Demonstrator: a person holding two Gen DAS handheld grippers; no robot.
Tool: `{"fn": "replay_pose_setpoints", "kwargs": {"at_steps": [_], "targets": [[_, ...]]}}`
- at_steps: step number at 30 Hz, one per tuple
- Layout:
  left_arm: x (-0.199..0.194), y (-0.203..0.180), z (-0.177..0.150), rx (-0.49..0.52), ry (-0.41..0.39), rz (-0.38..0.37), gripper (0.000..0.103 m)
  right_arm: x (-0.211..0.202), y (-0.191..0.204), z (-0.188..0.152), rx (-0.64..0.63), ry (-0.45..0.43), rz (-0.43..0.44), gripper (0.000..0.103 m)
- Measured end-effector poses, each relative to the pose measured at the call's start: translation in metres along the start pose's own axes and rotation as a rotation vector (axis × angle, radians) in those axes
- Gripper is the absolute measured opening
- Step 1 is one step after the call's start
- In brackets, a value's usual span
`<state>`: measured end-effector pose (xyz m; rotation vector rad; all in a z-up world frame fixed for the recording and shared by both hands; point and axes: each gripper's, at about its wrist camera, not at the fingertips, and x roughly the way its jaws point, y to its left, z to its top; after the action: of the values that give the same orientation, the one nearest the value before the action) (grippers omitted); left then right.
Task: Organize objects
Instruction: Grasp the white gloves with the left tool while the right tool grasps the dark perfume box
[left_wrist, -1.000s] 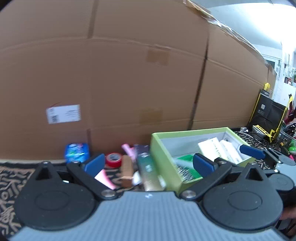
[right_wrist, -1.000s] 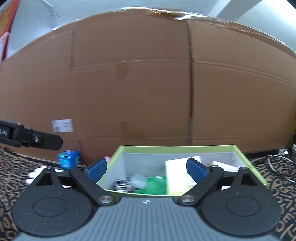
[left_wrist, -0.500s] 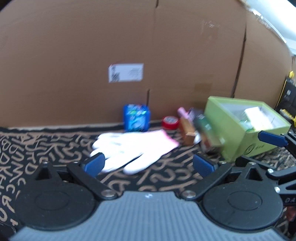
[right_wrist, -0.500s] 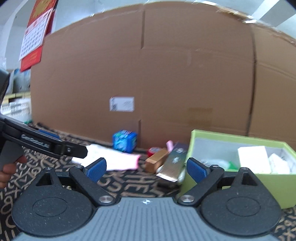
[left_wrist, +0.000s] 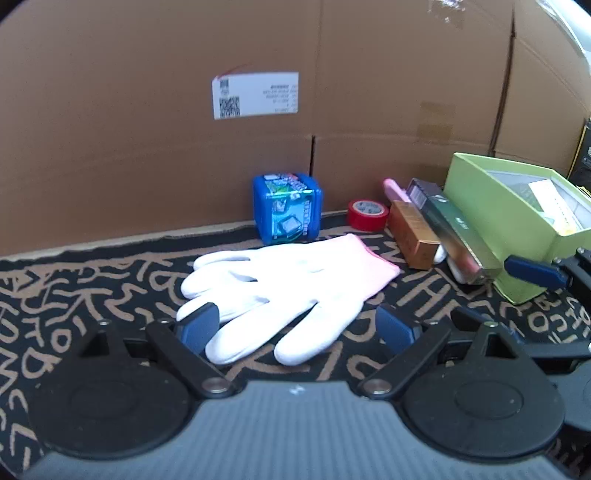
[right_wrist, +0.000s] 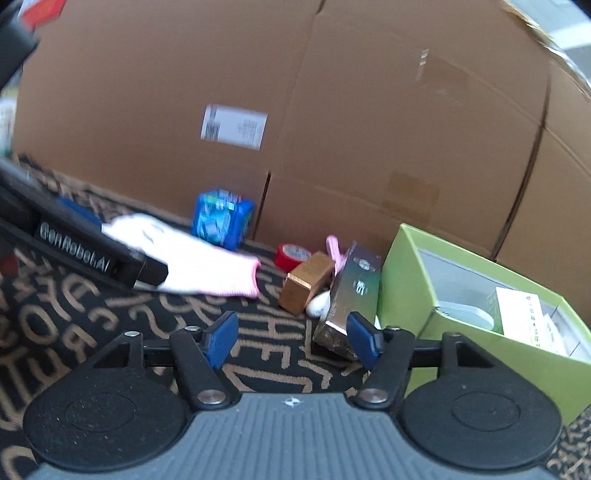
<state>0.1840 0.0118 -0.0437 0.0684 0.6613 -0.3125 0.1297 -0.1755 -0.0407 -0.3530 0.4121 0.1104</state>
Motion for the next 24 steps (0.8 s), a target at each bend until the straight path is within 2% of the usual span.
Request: {"fn": "replay_pose_setpoints", "kwargs": {"at_steps": [2, 4, 6, 8, 9, 10, 13, 17, 21, 24], "targets": [[0.007, -0.001, 0.002, 0.01, 0.01, 0.005, 0.086, 0.006, 0.001, 0.003, -0.01, 0.006, -0.045, 0.061], [0.014, -0.003, 0.002, 0.024, 0.03, 0.001, 0.064, 0.012, 0.002, 0.006, -0.02, 0.021, -0.081, 0.061], [0.021, -0.002, 0.002, 0.024, 0.062, -0.006, 0.047, 0.024, 0.003, 0.007, -0.034, 0.057, -0.111, 0.061], [0.021, -0.003, 0.0, 0.036, 0.05, 0.003, 0.035, 0.033, 0.003, 0.007, -0.056, 0.087, -0.134, 0.057], [0.019, -0.002, 0.0, 0.039, 0.048, -0.001, 0.024, 0.034, 0.003, 0.007, -0.07, 0.087, -0.147, 0.056], [0.017, -0.001, -0.001, 0.033, 0.053, -0.016, 0.018, 0.035, 0.002, 0.006, -0.08, 0.087, -0.161, 0.053], [0.008, 0.0, -0.003, 0.009, 0.068, -0.04, 0.009, 0.04, -0.003, 0.003, -0.095, 0.116, -0.193, 0.054], [-0.007, -0.005, -0.012, 0.001, 0.086, -0.096, 0.008, 0.04, -0.009, 0.002, -0.082, 0.127, -0.176, 0.049], [-0.027, -0.011, -0.024, 0.024, 0.091, -0.12, 0.008, 0.02, -0.023, -0.001, 0.019, 0.091, -0.096, 0.049], [-0.041, -0.01, -0.031, 0.034, 0.095, -0.126, 0.008, -0.006, -0.032, -0.011, 0.096, 0.089, 0.008, 0.049]]}}
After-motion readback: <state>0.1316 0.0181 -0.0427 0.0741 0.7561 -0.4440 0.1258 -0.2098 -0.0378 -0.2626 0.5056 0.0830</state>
